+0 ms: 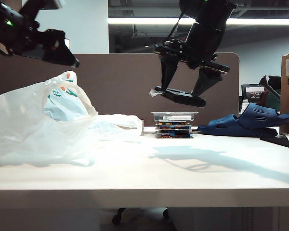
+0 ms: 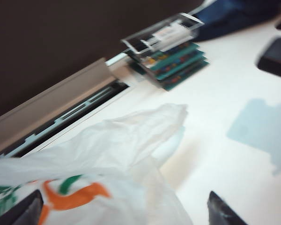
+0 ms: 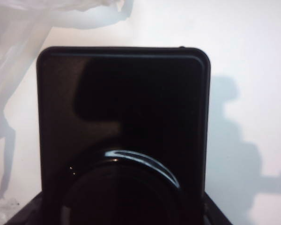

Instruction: Put the power bank into the bag.

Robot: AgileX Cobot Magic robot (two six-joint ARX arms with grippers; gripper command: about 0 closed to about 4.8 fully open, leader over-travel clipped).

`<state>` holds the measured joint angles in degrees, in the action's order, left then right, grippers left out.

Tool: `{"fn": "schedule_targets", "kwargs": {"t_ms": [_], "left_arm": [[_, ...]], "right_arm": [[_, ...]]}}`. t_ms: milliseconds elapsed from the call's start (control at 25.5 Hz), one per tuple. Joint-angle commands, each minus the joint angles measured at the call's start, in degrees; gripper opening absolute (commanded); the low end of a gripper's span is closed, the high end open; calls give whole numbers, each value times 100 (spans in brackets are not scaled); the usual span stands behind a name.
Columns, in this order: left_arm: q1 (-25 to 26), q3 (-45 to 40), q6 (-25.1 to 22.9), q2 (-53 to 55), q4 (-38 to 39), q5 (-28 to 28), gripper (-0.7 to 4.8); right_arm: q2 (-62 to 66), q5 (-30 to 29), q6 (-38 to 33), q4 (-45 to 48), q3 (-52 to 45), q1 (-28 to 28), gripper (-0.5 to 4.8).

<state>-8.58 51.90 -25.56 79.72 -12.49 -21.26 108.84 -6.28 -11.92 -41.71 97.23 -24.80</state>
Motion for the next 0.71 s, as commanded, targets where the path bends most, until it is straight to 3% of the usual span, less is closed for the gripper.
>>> {"fn": "schedule_targets", "kwargs": {"t_ms": [39, 392, 549, 666, 705], "left_arm": [[2, 20, -302, 131, -37, 35, 479], [2, 28, -468, 472, -50, 544, 479], [2, 42, -468, 568, -48, 662, 425], [2, 44, -463, 568, -144, 850, 205], [2, 44, -466, 566, -173, 850, 176]], "right_arm": [[-66, -28, 15, 164, 46, 9, 197], [-66, -136, 13, 164, 46, 7, 197], [-66, -138, 13, 142, 46, 7, 197], [-66, -420, 13, 129, 46, 4, 197], [-66, -507, 15, 133, 46, 4, 197]]}}
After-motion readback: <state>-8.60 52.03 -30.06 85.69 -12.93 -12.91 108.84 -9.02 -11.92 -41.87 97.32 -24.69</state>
